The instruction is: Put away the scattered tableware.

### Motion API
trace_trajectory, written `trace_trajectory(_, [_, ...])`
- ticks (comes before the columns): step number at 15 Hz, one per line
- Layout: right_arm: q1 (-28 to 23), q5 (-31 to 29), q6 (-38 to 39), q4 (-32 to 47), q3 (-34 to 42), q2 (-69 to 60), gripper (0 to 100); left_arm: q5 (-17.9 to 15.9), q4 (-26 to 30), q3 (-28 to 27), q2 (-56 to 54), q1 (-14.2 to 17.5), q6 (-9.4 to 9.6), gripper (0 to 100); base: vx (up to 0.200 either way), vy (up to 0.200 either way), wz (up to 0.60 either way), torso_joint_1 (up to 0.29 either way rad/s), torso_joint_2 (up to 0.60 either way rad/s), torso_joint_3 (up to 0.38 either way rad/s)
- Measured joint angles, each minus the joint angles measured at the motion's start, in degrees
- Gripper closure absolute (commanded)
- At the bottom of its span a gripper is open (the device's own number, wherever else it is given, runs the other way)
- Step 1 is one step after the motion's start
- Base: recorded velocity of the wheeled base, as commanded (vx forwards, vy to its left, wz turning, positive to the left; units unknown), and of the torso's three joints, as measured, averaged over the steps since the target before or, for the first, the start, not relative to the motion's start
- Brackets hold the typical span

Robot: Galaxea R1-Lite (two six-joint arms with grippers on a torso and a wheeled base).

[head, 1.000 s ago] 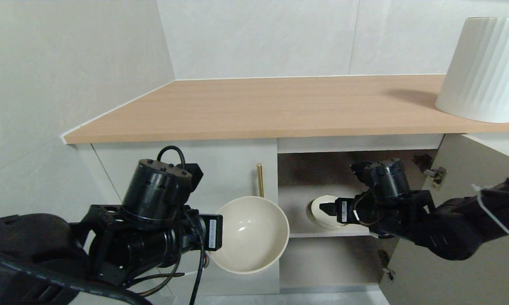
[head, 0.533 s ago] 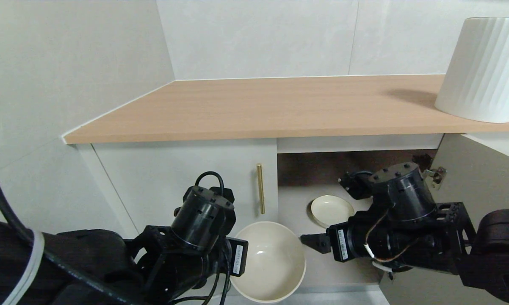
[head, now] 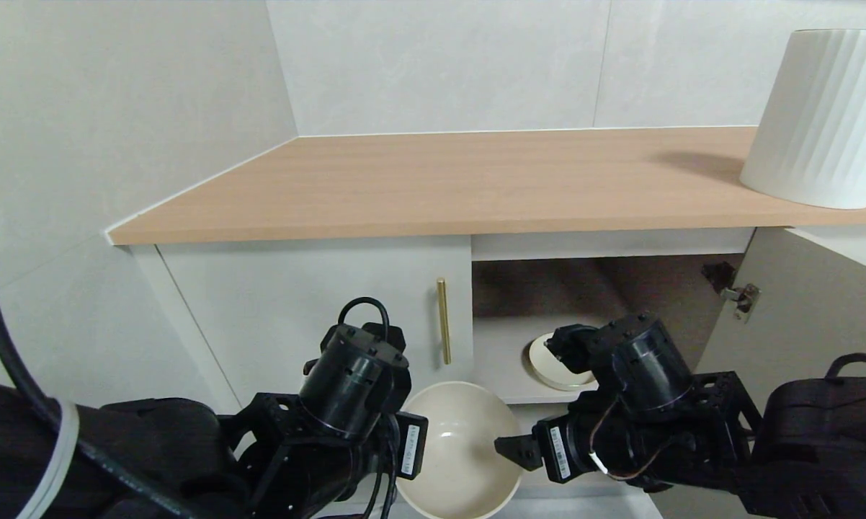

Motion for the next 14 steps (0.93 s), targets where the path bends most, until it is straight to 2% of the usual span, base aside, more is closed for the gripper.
trace_trajectory(1, [0.0, 0.0, 0.0, 0.0, 0.0, 0.3, 0, 0.1, 0.0, 0.1, -0.1, -0.1, 0.0, 100, 0.0, 0.0, 0.0, 0.0, 0.0, 0.0])
trace_trajectory(2, [0.0, 0.0, 0.0, 0.0, 0.0, 0.5, 100, 0.4, 0.0, 0.2, -0.1, -0.3, 0.02, 100, 0.0, 0.0, 0.0, 0.0, 0.0, 0.0])
trace_trajectory(14, [1.0, 0.6, 0.2, 0.0, 0.1, 1.0, 100, 0.8, 0.0, 0.4, -0.2, -1.2, 0.02, 100, 0.0, 0.0, 0.0, 0.0, 0.0, 0.0])
